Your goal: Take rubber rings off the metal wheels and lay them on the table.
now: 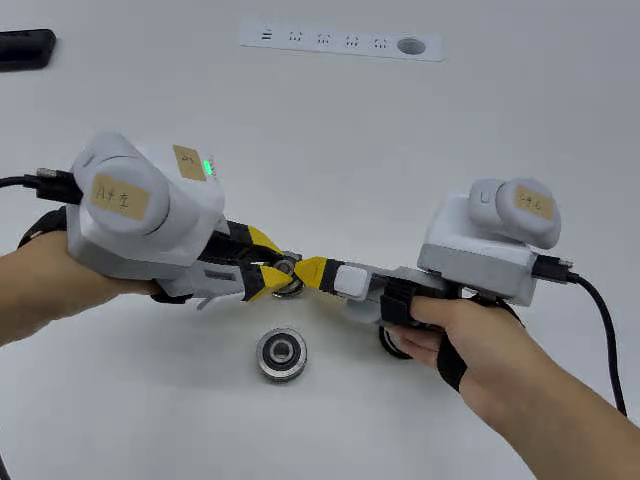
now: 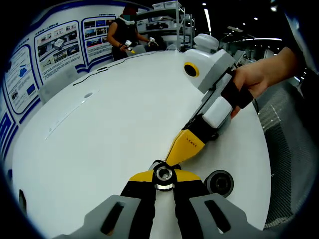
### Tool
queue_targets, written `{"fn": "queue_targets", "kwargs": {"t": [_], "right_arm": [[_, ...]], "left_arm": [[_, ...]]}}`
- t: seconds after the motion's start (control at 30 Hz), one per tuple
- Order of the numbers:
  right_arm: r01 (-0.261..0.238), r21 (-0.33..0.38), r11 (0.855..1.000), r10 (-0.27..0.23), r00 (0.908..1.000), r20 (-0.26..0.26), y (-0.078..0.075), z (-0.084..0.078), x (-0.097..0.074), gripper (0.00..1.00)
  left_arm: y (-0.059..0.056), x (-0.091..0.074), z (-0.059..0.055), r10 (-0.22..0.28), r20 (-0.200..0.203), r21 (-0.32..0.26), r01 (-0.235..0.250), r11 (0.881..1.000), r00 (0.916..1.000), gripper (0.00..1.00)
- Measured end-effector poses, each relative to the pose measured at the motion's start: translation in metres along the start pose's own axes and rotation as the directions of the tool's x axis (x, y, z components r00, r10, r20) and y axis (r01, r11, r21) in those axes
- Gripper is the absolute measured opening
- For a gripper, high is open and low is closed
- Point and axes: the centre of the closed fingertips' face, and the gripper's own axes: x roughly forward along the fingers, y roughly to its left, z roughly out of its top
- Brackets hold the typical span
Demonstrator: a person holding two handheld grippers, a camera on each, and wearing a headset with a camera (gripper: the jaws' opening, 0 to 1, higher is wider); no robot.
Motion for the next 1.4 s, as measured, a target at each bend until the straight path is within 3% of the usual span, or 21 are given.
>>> {"fn": "queue_targets", "kwargs": {"t": [0.1, 0.13, 0.2, 0.83, 0.97, 1.2, 1.4], "right_arm": [[-0.013, 0.000, 1.000, 0.013, 0.9999, 0.002, 0.004, 0.000, 0.002, 0.01], [-0.043, 0.016, 0.999, 0.043, 0.9990, 0.010, 0.012, 0.002, 0.004, 0.01], [-0.007, -0.017, 1.000, 0.007, 1.0000, -0.005, 0.009, 0.002, 0.005, 0.01], [-0.005, 0.067, 0.998, 0.004, 0.9999, 0.010, 0.006, 0.005, 0.000, 0.02], [-0.007, 0.070, 0.998, 0.006, 0.9999, 0.008, 0.007, 0.004, 0.000, 0.02], [-0.028, 0.083, 0.996, 0.027, 0.9996, 0.007, 0.014, 0.003, 0.002, 0.02], [-0.049, 0.105, 0.993, 0.047, 0.9987, 0.017, 0.020, 0.006, 0.001, 0.02]], "left_arm": [[0.000, 0.000, 0.000, 0.001, -0.001, 0.000, -0.001, 1.000, 1.0000, 0.13], [0.000, 0.000, 0.000, 0.002, -0.002, 0.001, -0.002, 1.000, 1.0000, 0.13], [0.000, 0.000, 0.000, 0.003, -0.004, 0.003, -0.003, 1.000, 1.0000, 0.13], [0.001, -0.001, -0.001, 0.013, -0.005, -0.002, -0.013, 1.000, 0.9999, 0.14], [0.000, -0.011, 0.002, 0.023, 0.014, -0.007, -0.023, 1.000, 0.9996, 0.24], [0.011, -0.034, -0.005, 0.097, 0.027, -0.053, -0.095, 0.994, 0.9949, 0.27], [0.017, -0.053, -0.004, 0.153, 0.088, -0.125, -0.141, 0.982, 0.9844, 0.29]]}}
